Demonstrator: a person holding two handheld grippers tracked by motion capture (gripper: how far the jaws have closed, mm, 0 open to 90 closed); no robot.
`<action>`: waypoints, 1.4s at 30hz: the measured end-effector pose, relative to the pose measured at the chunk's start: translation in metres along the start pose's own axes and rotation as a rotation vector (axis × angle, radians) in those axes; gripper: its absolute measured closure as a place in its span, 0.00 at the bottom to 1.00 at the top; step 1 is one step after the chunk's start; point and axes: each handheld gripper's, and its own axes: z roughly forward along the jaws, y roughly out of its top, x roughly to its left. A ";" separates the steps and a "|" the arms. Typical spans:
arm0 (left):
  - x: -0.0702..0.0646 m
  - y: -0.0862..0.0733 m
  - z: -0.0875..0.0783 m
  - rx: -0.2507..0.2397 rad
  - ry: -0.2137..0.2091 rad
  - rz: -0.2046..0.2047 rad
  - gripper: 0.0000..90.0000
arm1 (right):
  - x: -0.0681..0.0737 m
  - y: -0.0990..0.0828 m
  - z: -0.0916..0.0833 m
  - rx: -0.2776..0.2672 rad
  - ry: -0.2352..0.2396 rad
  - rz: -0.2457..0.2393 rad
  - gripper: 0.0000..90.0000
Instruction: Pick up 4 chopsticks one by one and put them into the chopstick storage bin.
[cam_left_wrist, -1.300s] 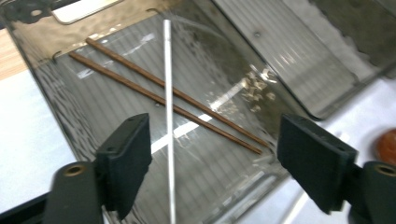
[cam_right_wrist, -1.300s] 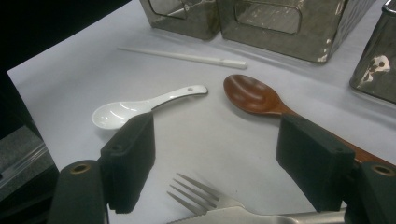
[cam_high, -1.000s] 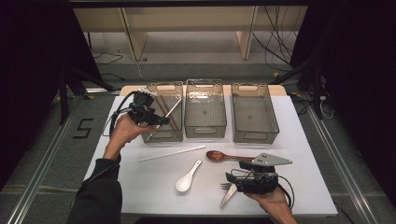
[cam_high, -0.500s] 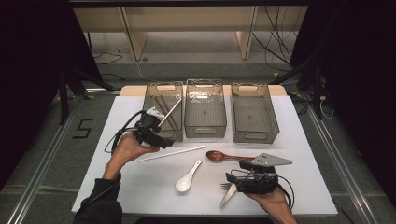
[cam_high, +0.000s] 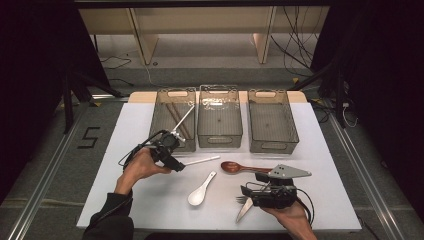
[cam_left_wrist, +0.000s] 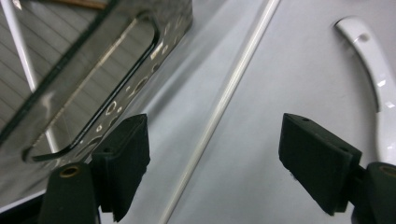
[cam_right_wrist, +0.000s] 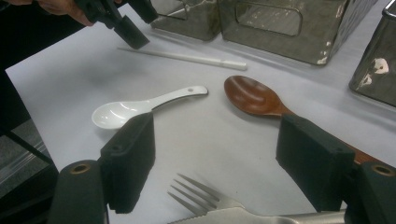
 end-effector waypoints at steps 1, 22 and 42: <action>0.001 0.000 0.001 0.007 -0.006 -0.002 0.29 | 0.000 0.000 0.000 0.002 0.000 0.000 0.32; 0.002 0.000 0.023 0.103 -0.057 0.036 0.63 | 0.000 0.000 0.000 0.001 0.000 0.000 0.32; -0.007 0.003 0.023 0.170 -0.060 0.128 0.87 | 0.000 0.000 0.000 0.003 0.000 -0.001 0.32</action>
